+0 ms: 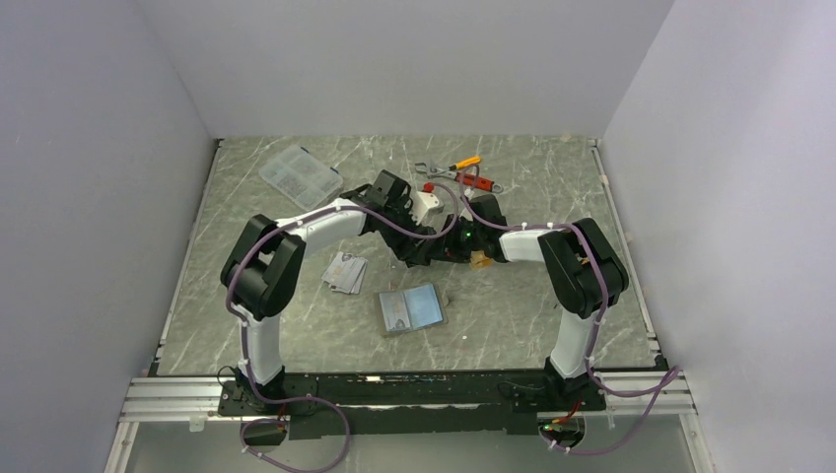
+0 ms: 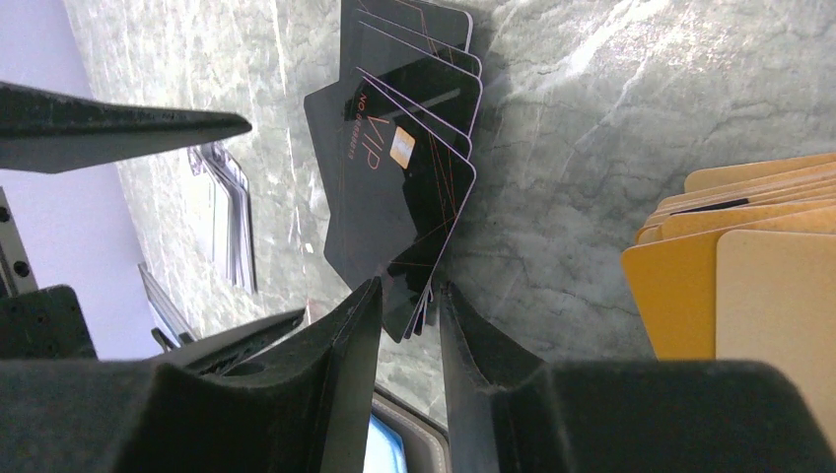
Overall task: Put the credit cards into the card holder
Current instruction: Pick up the credit card from the center of the board.
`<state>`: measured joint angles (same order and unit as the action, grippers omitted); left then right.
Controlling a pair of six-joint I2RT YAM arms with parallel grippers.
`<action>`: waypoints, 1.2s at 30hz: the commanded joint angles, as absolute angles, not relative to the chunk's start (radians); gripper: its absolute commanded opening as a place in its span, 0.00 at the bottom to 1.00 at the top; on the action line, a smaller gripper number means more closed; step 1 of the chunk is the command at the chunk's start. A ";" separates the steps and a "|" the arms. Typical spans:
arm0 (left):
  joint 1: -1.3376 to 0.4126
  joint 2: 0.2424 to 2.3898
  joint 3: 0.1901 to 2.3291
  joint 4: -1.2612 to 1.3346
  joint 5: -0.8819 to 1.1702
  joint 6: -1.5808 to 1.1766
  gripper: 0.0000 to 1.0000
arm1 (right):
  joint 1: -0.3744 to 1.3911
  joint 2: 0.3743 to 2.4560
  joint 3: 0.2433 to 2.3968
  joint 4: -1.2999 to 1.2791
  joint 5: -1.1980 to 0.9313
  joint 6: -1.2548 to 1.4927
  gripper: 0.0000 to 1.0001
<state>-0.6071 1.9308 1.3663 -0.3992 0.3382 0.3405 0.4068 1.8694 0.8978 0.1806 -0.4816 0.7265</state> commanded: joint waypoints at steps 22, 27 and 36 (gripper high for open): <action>-0.693 1.976 1.280 -0.305 0.096 0.423 0.72 | 0.341 1.888 0.959 0.057 -0.393 0.704 0.42; -0.690 1.964 1.261 -0.305 0.105 0.428 0.70 | 0.335 1.891 0.998 0.077 -0.408 0.710 0.42; -0.688 1.941 1.241 -0.300 0.129 0.423 0.68 | 0.316 1.870 1.020 0.179 -0.498 0.724 0.44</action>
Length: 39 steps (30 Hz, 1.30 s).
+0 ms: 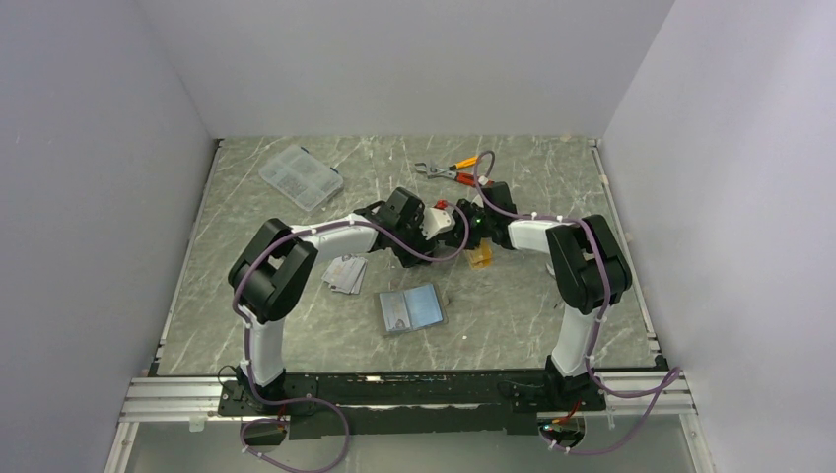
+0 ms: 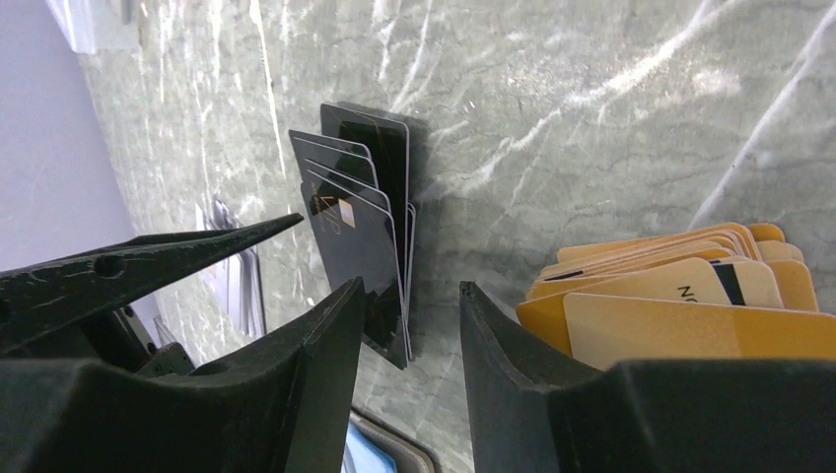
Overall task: Put the credit cards into the card holder
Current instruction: Pick up the credit card from the center of the board.
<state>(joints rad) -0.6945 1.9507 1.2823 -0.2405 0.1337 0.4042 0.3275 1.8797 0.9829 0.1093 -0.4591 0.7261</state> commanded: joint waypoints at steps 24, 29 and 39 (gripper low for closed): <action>-0.680 1.947 1.243 -0.315 0.158 0.413 0.62 | 0.324 1.996 1.026 0.383 -0.652 0.783 0.48; -0.679 1.948 1.246 -0.316 0.161 0.412 0.61 | 0.327 2.011 1.028 0.384 -0.657 0.785 0.47; -0.676 1.944 1.246 -0.320 0.167 0.413 0.58 | 0.340 1.994 1.056 0.211 -0.556 0.700 0.40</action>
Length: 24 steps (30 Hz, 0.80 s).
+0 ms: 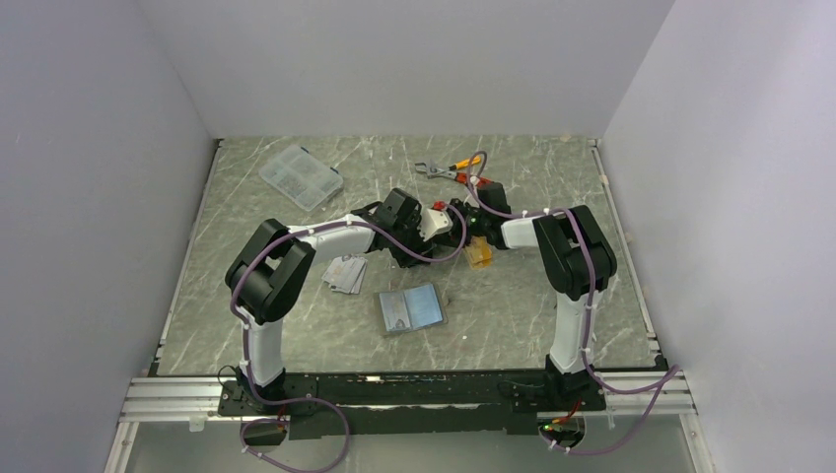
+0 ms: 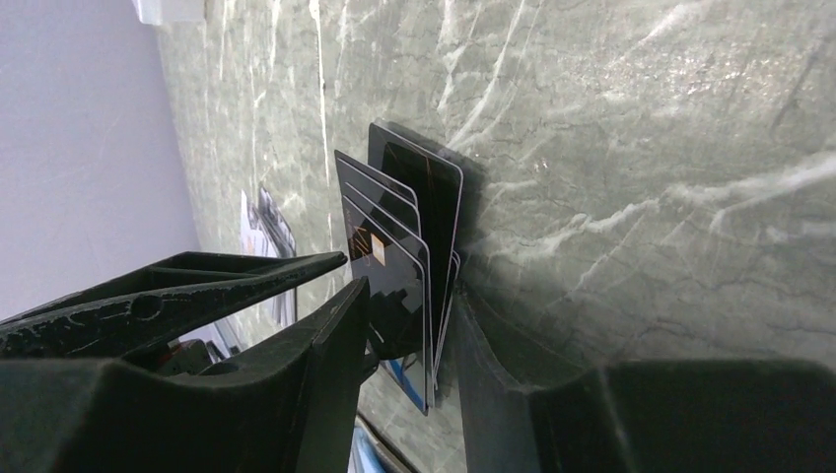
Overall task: Put the credit cards into the card holder
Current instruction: Pick up the credit card from the center of the board.
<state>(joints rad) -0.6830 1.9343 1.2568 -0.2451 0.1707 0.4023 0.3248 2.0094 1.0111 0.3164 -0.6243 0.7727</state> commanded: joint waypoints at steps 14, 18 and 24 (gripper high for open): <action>-0.652 1.914 1.243 -0.314 0.233 0.418 0.55 | 0.454 2.035 1.109 0.005 -0.292 0.623 0.35; -0.617 1.911 1.261 -0.329 0.282 0.397 0.54 | 0.457 2.009 1.062 -0.028 -0.224 0.633 0.21; -0.580 1.900 1.274 -0.340 0.287 0.389 0.53 | 0.448 1.943 0.992 -0.010 -0.185 0.641 0.00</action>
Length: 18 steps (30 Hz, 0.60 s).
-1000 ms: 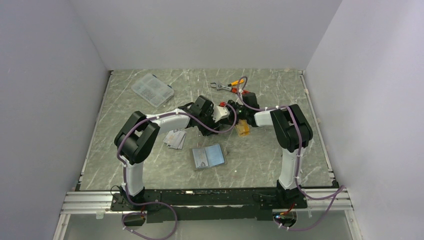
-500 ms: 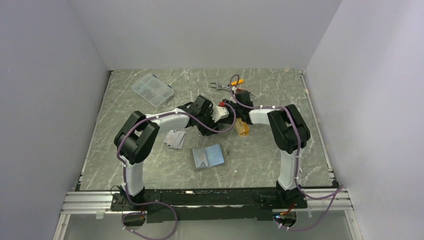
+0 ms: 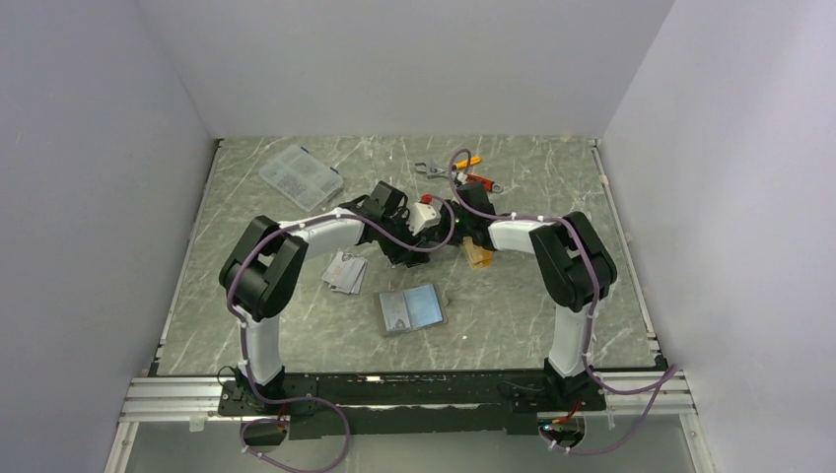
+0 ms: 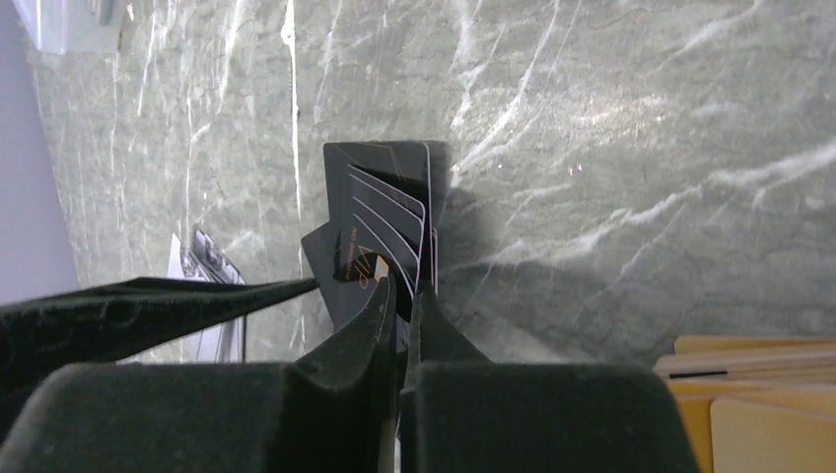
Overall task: Put the credit cards into the card holder
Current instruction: Pick up the credit card from the center of the board.
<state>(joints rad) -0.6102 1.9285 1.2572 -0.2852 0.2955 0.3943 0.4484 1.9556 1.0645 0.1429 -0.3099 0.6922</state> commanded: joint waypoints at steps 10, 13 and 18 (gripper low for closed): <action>-0.530 1.834 1.273 -0.360 0.318 0.353 0.53 | 0.424 1.861 0.945 0.037 -0.266 0.634 0.01; -0.513 1.820 1.279 -0.365 0.332 0.339 0.53 | 0.417 1.843 0.924 0.075 -0.312 0.636 0.02; -0.477 1.802 1.315 -0.400 0.431 0.289 0.56 | 0.402 1.822 0.896 0.174 -0.434 0.650 0.01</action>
